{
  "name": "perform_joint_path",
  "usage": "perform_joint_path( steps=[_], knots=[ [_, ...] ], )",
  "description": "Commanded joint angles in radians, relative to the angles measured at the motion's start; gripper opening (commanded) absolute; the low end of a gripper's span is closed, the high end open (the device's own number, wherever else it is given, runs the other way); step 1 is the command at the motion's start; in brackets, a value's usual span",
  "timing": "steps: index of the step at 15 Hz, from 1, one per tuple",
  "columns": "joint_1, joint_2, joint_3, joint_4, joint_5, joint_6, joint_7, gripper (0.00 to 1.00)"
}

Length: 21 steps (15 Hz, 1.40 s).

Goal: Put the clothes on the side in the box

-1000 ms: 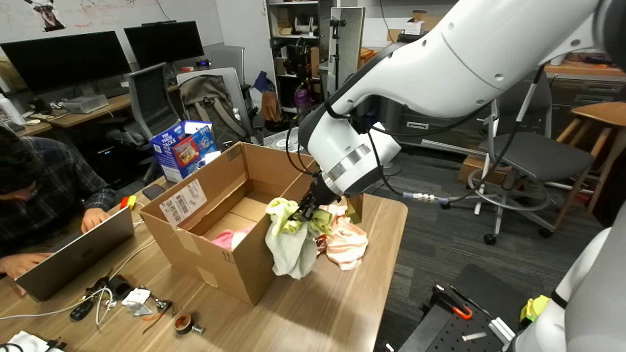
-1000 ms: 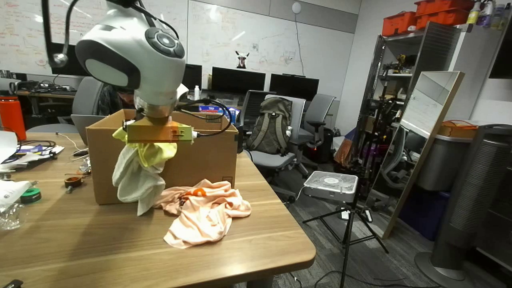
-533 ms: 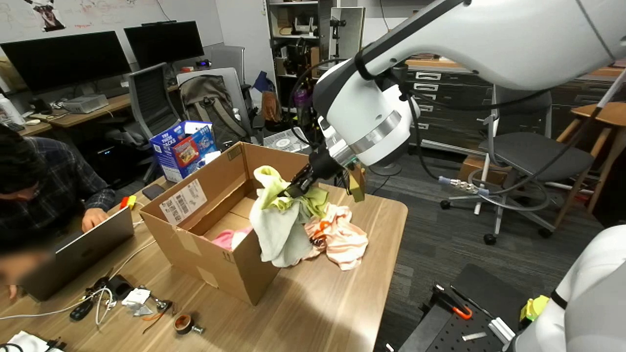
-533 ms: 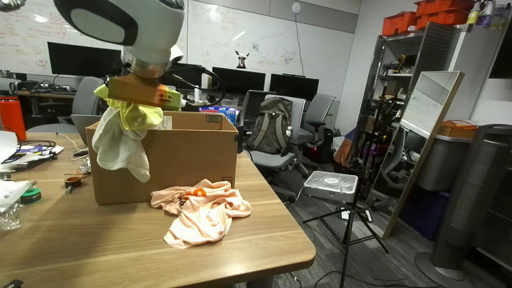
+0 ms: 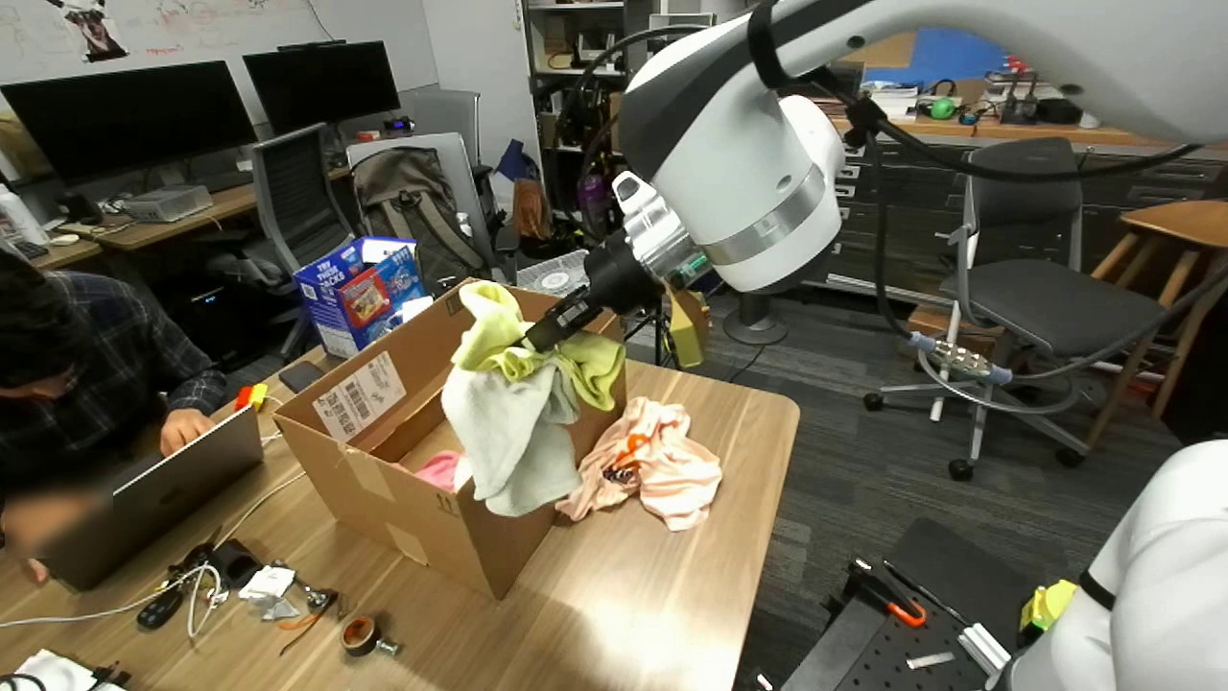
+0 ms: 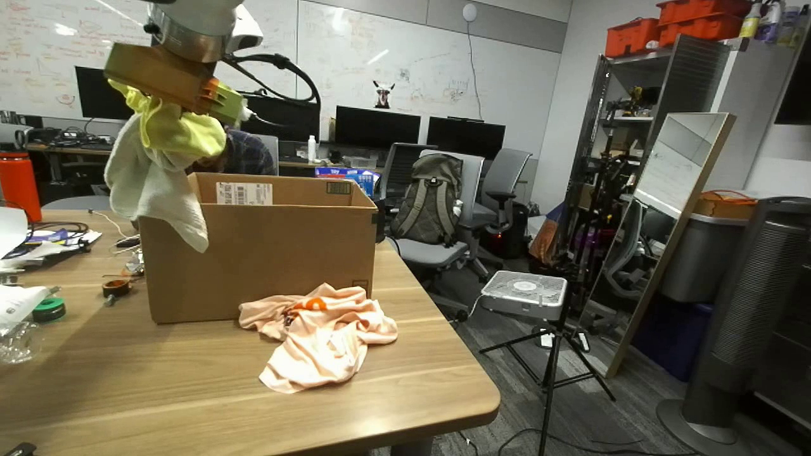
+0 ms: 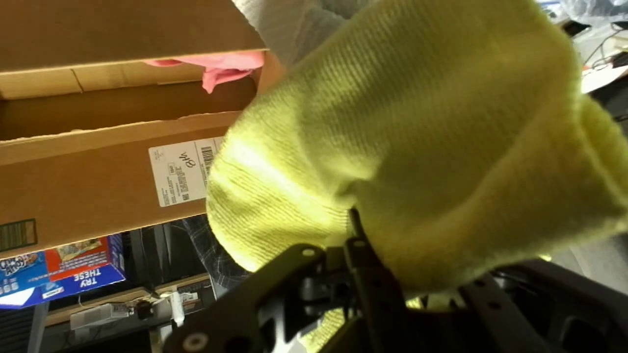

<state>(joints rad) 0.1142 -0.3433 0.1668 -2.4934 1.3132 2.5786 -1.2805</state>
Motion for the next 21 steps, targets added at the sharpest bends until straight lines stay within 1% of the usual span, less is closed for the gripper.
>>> perform_joint_path(
  steps=[1, 5, 6, 8, 12, 17, 18, 19, 20, 21],
  knots=[
    [0.043, -0.052, 0.053, 0.015, -0.025, 0.046, 0.171, 0.05],
    [0.096, -0.053, 0.125, 0.064, -0.024, 0.138, 0.311, 0.05],
    [0.084, -0.039, 0.164, 0.086, -0.008, 0.179, 0.335, 0.05],
    [0.079, -0.003, 0.209, 0.131, -0.01, 0.27, 0.399, 0.05],
    [0.032, 0.084, 0.283, 0.208, -0.069, 0.446, 0.574, 0.05],
    [-0.072, 0.164, 0.354, 0.229, -0.269, 0.572, 0.838, 0.05],
    [0.006, 0.182, 0.268, 0.216, -0.38, 0.604, 0.944, 0.05],
    [-0.001, 0.193, 0.257, 0.209, -0.449, 0.619, 1.015, 0.05],
    [-0.119, 0.195, 0.356, 0.213, -0.466, 0.616, 1.054, 0.05],
    [-0.139, 0.203, 0.36, 0.21, -0.519, 0.625, 1.118, 0.05]
  ],
)
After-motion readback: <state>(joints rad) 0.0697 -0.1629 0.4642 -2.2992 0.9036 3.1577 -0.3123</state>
